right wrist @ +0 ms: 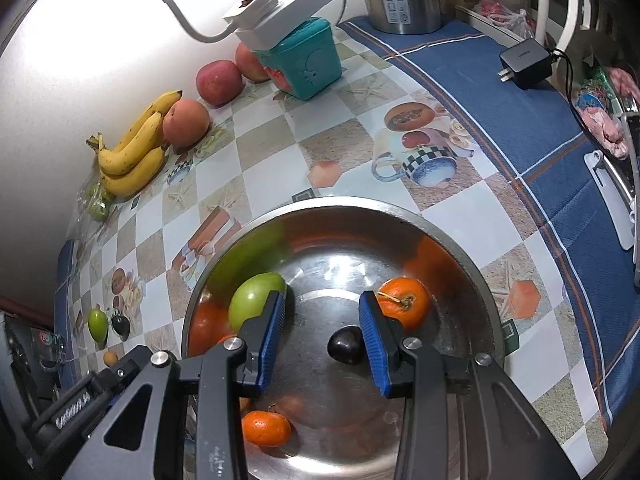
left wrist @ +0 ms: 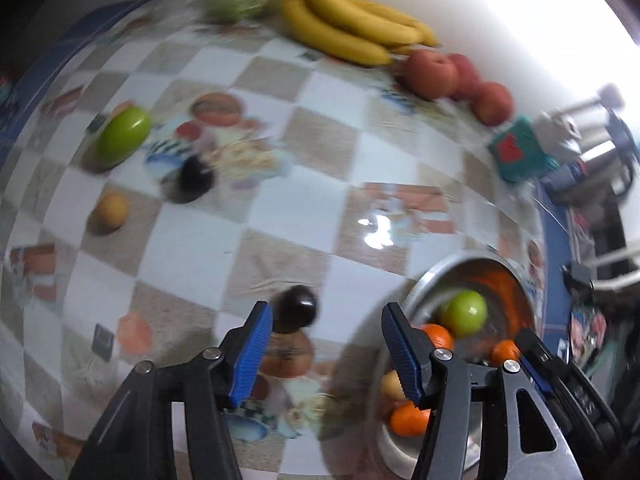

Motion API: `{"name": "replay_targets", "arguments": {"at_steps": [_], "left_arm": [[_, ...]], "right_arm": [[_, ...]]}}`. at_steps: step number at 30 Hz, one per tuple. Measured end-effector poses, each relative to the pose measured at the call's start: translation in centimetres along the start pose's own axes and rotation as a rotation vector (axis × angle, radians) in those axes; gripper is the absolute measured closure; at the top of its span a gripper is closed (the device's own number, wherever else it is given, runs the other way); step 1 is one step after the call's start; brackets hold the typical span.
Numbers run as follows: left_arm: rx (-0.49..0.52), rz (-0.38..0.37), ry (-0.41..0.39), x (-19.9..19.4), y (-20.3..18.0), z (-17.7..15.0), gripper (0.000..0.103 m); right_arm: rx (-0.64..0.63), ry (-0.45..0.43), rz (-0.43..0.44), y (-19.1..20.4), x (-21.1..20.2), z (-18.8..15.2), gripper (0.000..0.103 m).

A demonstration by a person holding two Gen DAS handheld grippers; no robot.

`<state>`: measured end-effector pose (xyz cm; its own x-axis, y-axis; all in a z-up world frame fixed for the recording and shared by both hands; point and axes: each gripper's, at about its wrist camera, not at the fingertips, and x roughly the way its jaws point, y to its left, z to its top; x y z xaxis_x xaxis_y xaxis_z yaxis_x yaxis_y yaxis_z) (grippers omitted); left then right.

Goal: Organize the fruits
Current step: 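Withdraw both grippers from the bowl toward the black plum on the table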

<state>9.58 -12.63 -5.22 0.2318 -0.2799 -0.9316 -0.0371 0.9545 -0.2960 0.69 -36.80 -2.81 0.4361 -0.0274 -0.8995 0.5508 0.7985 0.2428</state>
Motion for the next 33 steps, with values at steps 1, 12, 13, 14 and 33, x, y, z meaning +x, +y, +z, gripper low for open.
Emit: {"name": "replay_targets", "arguments": {"at_steps": [1, 12, 13, 14, 33], "left_arm": [[-0.016, 0.012, -0.004, 0.0, 0.5, 0.1, 0.039], [-0.067, 0.097, -0.072, -1.4, 2.3, 0.8, 0.018], [-0.063, 0.100, -0.069, -1.3, 2.2, 0.8, 0.018], [-0.056, 0.102, -0.063, -1.1, 2.2, 0.7, 0.018], [-0.055, 0.156, -0.034, -0.1, 2.3, 0.5, 0.000]], "right_arm": [[-0.007, 0.000, -0.002, 0.2, 0.0, 0.0, 0.063], [-0.087, 0.008, -0.019, 2.3, 0.3, -0.6, 0.063], [-0.093, 0.012, -0.022, 2.4, 0.4, -0.6, 0.063], [-0.097, 0.015, -0.022, 2.4, 0.5, -0.7, 0.063], [-0.126, 0.025, -0.075, 2.7, 1.2, -0.9, 0.032]]}}
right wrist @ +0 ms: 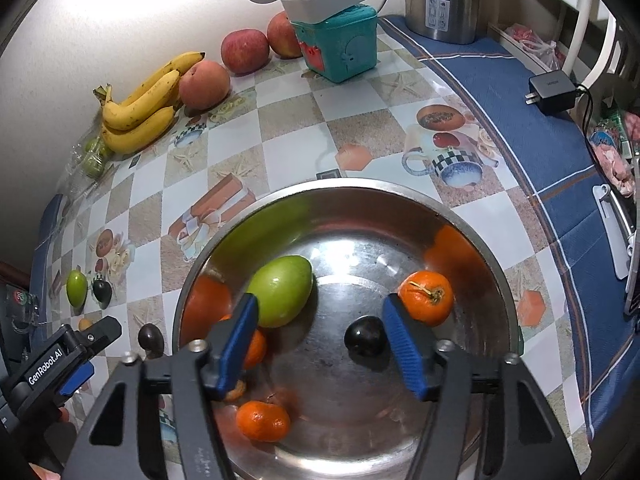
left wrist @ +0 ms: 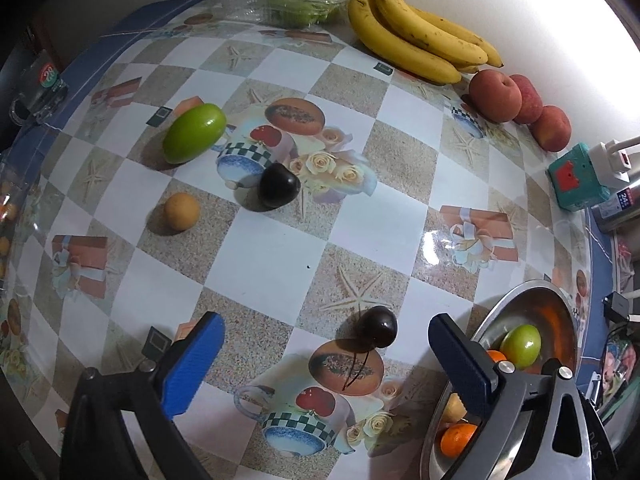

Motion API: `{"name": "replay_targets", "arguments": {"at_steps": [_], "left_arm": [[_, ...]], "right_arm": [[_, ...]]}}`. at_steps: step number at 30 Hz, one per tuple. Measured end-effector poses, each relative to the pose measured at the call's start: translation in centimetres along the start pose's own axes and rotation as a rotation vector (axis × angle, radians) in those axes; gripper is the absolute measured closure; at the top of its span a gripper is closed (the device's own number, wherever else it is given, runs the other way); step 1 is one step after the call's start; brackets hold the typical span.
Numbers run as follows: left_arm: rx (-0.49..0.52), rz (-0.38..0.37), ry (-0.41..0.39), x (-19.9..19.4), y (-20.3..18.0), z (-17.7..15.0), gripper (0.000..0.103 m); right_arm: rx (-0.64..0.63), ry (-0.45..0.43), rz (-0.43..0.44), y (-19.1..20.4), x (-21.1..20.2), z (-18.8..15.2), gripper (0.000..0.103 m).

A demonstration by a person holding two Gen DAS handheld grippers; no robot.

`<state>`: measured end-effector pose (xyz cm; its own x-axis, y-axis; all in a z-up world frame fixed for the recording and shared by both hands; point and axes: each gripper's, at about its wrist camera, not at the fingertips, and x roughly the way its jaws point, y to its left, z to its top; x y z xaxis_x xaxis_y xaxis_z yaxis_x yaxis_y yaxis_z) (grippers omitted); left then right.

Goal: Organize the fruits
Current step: 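Withdraw both grippers from the bowl toward the black plum on the table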

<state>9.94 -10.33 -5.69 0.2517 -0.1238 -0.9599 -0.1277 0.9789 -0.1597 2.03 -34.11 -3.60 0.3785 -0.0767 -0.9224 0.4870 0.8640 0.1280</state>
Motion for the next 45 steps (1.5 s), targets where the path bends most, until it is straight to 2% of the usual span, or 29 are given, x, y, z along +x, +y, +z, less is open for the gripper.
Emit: {"name": "replay_targets", "arguments": {"at_steps": [2, 7, 9, 10, 15, 18, 21, 27, 35, 41, 45], "left_arm": [[0.006, -0.005, 0.000, 0.0, -0.1, 0.0, 0.000], [0.035, 0.009, -0.017, -0.2, -0.6, 0.1, 0.000], [0.040, 0.030, -0.024, -0.1, -0.6, 0.2, 0.000], [0.039, 0.034, -0.027, -0.1, -0.6, 0.2, 0.000], [0.051, 0.042, -0.063, -0.5, -0.4, 0.5, 0.000], [0.071, 0.060, -0.108, -1.0, -0.5, 0.5, 0.000], [0.086, 0.091, -0.137, -1.3, -0.5, 0.7, 0.000], [0.092, 0.077, -0.118, -1.2, 0.0, 1.0, 0.000], [0.000, 0.084, -0.154, -2.5, 3.6, 2.6, 0.000], [-0.007, 0.188, -0.220, -4.0, 6.1, 3.7, 0.000], [0.007, 0.208, -0.246, -4.9, 7.1, 4.2, 0.000]], "right_arm": [[-0.003, -0.001, -0.005, 0.0, 0.1, 0.0, 0.028], [-0.008, -0.009, -0.012, -0.2, 0.1, 0.0, 0.028], [-0.006, -0.009, -0.014, -0.2, 0.1, 0.0, 0.020], [-0.003, -0.010, -0.014, -0.3, 0.1, 0.0, 0.011], [-0.003, -0.018, -0.010, -0.3, 0.0, 0.1, 0.009], [-0.012, -0.028, -0.020, -0.2, 0.0, 0.1, 0.004], [-0.016, -0.035, -0.022, -0.2, -0.2, 0.1, 0.003], [-0.020, -0.042, -0.017, -0.1, -0.2, 0.1, 0.003], [-0.030, -0.047, -0.002, 0.5, -0.1, -0.1, 0.003], [-0.045, -0.041, 0.035, 1.4, 0.0, -0.3, 0.003], [-0.067, -0.049, 0.070, 2.3, -0.2, -0.4, 0.003]]}}
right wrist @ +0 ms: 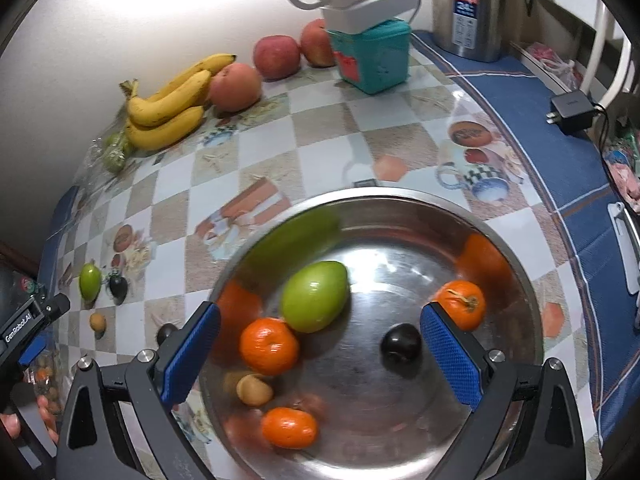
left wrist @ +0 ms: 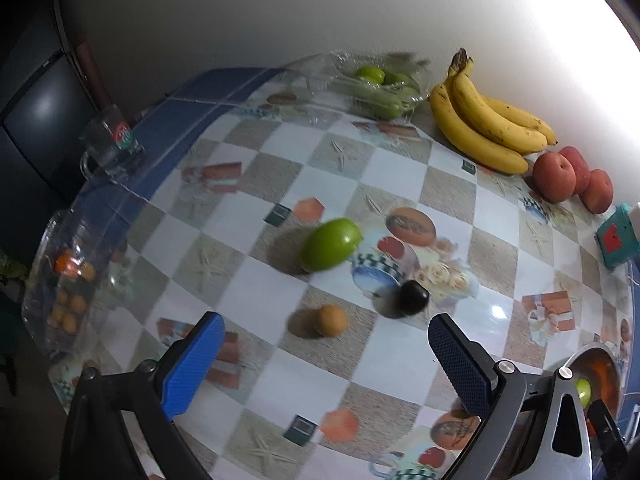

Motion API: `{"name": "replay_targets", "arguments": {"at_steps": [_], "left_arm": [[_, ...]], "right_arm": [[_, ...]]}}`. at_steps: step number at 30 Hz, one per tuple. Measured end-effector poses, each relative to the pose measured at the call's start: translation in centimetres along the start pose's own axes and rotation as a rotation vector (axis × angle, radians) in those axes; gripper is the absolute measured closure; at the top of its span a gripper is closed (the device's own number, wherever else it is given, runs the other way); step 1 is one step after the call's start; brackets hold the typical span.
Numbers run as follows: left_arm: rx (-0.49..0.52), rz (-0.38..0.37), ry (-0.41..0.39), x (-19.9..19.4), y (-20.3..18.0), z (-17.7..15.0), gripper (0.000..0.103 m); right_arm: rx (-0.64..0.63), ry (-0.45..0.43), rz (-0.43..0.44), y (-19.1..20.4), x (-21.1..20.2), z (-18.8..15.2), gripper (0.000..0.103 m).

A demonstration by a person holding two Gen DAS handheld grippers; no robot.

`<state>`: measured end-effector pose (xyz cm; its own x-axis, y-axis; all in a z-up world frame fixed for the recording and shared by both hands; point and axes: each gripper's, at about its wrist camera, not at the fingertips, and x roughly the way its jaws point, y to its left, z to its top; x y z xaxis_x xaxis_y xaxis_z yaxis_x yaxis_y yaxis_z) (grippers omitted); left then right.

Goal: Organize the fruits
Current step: 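Withdraw both grippers from the bowl toward the black plum on the table, then lower the right gripper onto the black plum and close it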

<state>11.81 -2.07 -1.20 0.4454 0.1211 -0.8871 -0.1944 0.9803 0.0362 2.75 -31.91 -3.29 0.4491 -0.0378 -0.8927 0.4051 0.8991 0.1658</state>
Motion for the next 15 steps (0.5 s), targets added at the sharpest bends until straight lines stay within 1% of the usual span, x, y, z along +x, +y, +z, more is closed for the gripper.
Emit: {"name": "replay_targets", "arguments": {"at_steps": [4, 9, 15], "left_arm": [[0.010, 0.022, -0.011, -0.1, 0.7, 0.3, 0.000], [-0.017, -0.010, 0.004, 0.1, 1.6, 0.5, 0.000], [-0.025, -0.025, 0.005, -0.1, 2.1, 0.6, 0.000]], "right_arm": [[-0.053, 0.005, 0.021, 1.6, 0.2, -0.2, 0.003], [-0.103, 0.010, 0.075, 4.1, 0.3, -0.5, 0.003], [-0.176, 0.021, 0.168, 8.1, 0.1, -0.8, 0.003]]}}
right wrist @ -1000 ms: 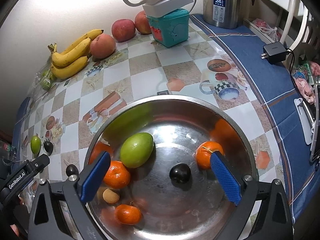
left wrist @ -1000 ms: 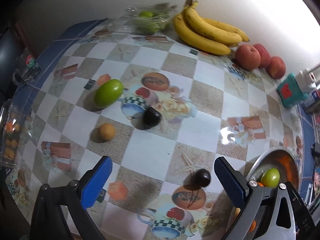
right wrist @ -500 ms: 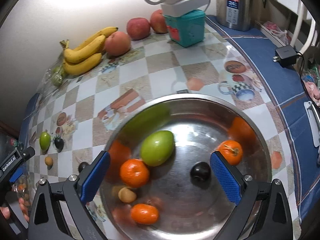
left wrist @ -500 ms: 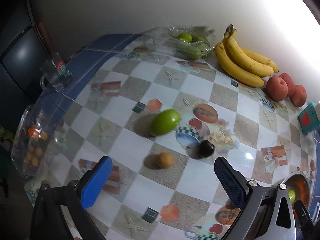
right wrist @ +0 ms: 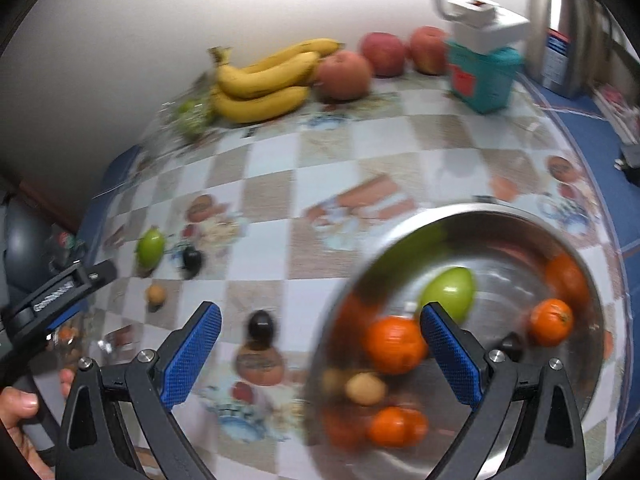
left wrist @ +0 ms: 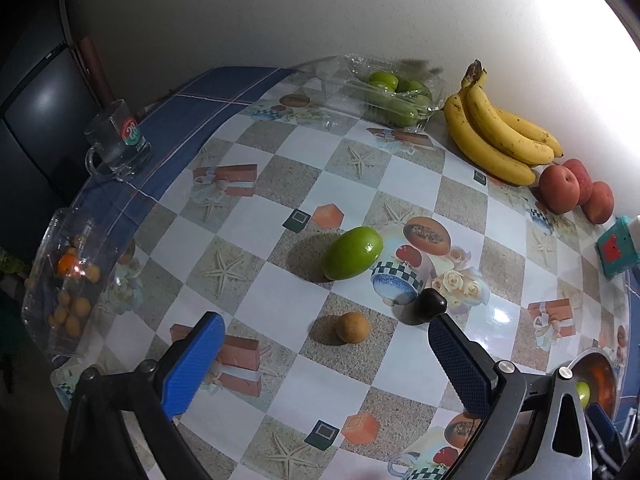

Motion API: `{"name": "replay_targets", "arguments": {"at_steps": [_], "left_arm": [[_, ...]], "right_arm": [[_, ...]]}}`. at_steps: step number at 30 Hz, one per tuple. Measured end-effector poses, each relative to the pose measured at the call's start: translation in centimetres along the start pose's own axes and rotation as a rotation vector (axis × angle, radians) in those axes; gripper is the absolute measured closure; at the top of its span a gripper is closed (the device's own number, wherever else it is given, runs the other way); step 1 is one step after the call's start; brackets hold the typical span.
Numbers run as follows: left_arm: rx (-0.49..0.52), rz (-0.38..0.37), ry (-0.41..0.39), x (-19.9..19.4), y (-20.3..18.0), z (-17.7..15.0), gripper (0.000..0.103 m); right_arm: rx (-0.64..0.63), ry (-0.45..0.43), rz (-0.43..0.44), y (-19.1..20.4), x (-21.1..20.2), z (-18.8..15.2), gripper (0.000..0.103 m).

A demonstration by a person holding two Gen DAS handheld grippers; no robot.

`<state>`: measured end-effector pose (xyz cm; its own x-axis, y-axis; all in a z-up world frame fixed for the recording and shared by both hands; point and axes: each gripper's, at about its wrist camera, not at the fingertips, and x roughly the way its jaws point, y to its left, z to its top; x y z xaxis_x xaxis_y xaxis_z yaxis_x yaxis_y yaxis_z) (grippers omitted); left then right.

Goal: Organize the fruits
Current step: 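Lower the right gripper onto the black plum and close it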

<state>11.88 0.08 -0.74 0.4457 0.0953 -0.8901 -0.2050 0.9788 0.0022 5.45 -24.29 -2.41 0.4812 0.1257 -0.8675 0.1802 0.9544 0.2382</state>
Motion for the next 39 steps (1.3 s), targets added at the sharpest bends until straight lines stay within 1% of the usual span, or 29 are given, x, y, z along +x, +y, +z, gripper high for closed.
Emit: {"name": "replay_targets", "arguments": {"at_steps": [3, 10, 15, 18, 19, 20, 24, 26, 29, 31, 36, 39], "left_arm": [[0.012, -0.011, 0.004, -0.1, 0.0, 0.1, 0.000], [0.008, -0.018, 0.024, 0.5, 0.2, 0.0, 0.000], [-0.023, -0.008, 0.091, 2.6, 0.3, -0.5, 0.000], [-0.057, -0.005, 0.119, 3.4, 0.7, -0.7, 0.000], [-0.069, -0.011, 0.124, 3.5, 0.8, -0.7, 0.000], [-0.081, -0.017, 0.128, 3.6, 1.0, -0.6, 0.000], [-0.110, -0.031, 0.133, 3.7, 1.4, -0.5, 0.000], [-0.111, -0.038, 0.137, 3.8, 1.3, -0.5, 0.000], [-0.102, -0.050, 0.145, 3.9, 1.0, -0.5, 0.000], [-0.093, -0.051, 0.147, 3.9, 0.8, -0.4, 0.000], [-0.088, -0.062, 0.147, 3.8, 0.6, -0.4, 0.000], [-0.089, -0.067, 0.150, 3.9, 0.5, -0.4, 0.000]], "right_arm": [[-0.030, 0.009, 0.016, 1.6, 0.4, 0.1, 0.003], [-0.078, 0.035, 0.007, 3.6, 1.8, 0.4, 0.003], [-0.113, 0.066, -0.017, 4.5, 3.1, 0.3, 0.003], [-0.129, 0.069, -0.045, 4.9, 3.6, 0.4, 0.005], [-0.130, 0.072, -0.040, 5.0, 3.7, 0.4, 0.010], [-0.132, 0.073, -0.033, 5.1, 3.9, 0.5, 0.017], [-0.161, 0.093, -0.044, 5.9, 4.7, 0.5, 0.029], [-0.179, 0.112, -0.051, 6.3, 5.3, 0.3, 0.041], [-0.197, 0.136, -0.065, 6.6, 6.1, 0.0, 0.045], [-0.202, 0.145, -0.069, 6.7, 6.4, -0.1, 0.051], [-0.199, 0.169, -0.108, 6.4, 6.9, -0.4, 0.052], [-0.196, 0.189, -0.122, 6.2, 7.4, -0.6, 0.059]]}}
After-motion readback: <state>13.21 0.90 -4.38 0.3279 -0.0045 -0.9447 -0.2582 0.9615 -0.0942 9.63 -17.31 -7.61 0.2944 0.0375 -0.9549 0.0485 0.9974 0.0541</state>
